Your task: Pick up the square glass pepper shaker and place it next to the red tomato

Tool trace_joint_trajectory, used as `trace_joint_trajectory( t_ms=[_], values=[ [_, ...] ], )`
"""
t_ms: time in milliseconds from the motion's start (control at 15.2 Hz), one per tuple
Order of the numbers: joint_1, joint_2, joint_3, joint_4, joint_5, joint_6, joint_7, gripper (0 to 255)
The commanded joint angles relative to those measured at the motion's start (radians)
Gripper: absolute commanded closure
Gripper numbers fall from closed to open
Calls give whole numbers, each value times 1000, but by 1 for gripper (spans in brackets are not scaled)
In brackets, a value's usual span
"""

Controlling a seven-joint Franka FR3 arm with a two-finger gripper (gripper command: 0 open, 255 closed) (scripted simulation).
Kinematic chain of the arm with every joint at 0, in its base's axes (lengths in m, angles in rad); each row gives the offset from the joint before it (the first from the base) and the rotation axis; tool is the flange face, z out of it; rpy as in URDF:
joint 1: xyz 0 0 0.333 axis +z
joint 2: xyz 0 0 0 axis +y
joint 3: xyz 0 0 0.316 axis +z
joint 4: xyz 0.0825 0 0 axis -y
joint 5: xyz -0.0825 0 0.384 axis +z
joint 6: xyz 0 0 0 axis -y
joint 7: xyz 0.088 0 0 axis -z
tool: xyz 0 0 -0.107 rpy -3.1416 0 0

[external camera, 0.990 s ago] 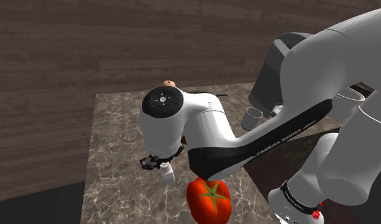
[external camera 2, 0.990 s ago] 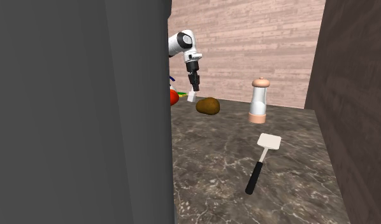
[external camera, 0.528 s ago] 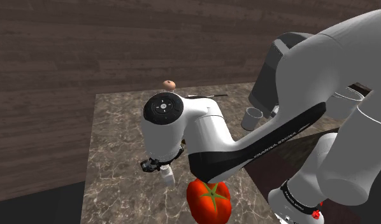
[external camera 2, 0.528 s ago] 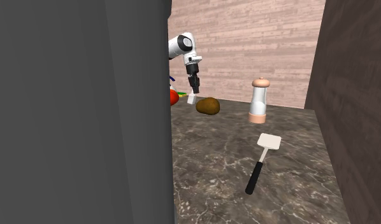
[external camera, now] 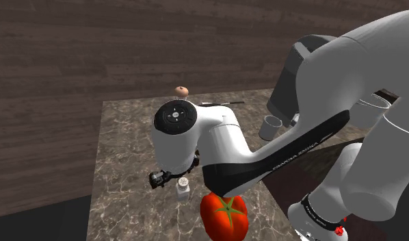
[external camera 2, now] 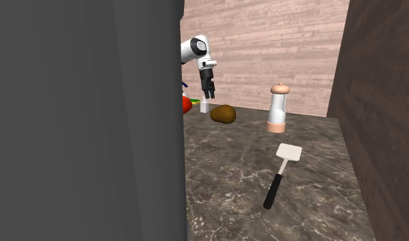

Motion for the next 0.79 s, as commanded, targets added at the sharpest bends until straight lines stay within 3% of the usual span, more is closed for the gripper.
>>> trace_joint_trajectory(
  t_ms=[0, 198, 726],
  values=[
    [1, -20, 6, 13, 22, -26, -14, 0],
    [6, -71, 19, 55, 77, -104, -49, 0],
    [7, -71, 19, 55, 77, -104, -49, 0]
  ],
)
